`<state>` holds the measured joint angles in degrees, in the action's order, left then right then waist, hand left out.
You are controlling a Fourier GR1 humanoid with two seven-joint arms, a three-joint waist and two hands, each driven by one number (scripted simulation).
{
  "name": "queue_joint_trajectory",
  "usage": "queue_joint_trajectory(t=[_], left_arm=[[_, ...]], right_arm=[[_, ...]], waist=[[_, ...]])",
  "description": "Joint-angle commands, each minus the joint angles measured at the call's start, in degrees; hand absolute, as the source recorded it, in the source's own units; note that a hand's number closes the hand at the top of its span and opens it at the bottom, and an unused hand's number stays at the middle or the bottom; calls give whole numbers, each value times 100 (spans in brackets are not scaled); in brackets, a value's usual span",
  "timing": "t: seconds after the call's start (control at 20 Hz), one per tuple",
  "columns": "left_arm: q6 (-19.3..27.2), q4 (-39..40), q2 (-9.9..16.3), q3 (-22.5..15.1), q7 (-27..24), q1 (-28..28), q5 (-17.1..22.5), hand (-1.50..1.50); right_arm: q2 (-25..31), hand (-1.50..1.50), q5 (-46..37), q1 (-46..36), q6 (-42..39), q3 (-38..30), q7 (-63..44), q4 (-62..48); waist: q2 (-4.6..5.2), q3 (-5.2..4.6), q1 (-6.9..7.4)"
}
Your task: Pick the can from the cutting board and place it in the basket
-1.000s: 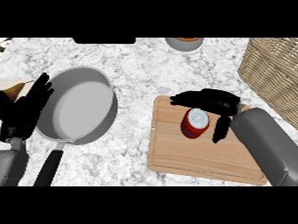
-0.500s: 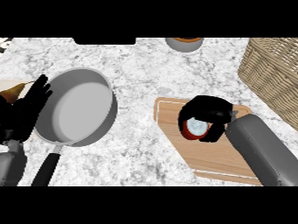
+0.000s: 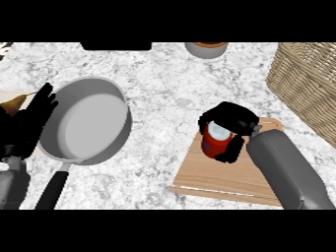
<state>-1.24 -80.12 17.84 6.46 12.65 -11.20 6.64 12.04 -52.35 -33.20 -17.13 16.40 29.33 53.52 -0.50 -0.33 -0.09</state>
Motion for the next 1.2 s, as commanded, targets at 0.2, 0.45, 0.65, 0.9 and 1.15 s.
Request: queue_joint_trajectory(t=[0.2, 0.45, 0.65, 0.9, 1.15], left_arm=[[64, -12, 37, 78, -68, 93, -31, 0], [-46, 122, -73, -114, -70, -214, -50, 0], [-159, 149, -49, -186, -46, -161, -66, 0], [-60, 223, -82, -169, 118, -424, -87, 0], [-52, 486, -33, 2, -83, -413, -89, 0]], right_arm=[[-1062, 150, 296, 137, 1455, -1727, -3753, -499], [-1190, 150, 1032, -420, 3026, -1901, -5226, -245], [-1198, 150, 1425, -1029, 4588, -1476, -5625, 228], [-1202, 150, 447, -2134, 5831, -571, -7498, 0], [-1203, 150, -480, -3071, 5866, -94, -9288, -454]], waist=[[31, 5, -158], [120, 43, 263], [62, 41, 489], [42, 16, 385], [47, 18, 169]])
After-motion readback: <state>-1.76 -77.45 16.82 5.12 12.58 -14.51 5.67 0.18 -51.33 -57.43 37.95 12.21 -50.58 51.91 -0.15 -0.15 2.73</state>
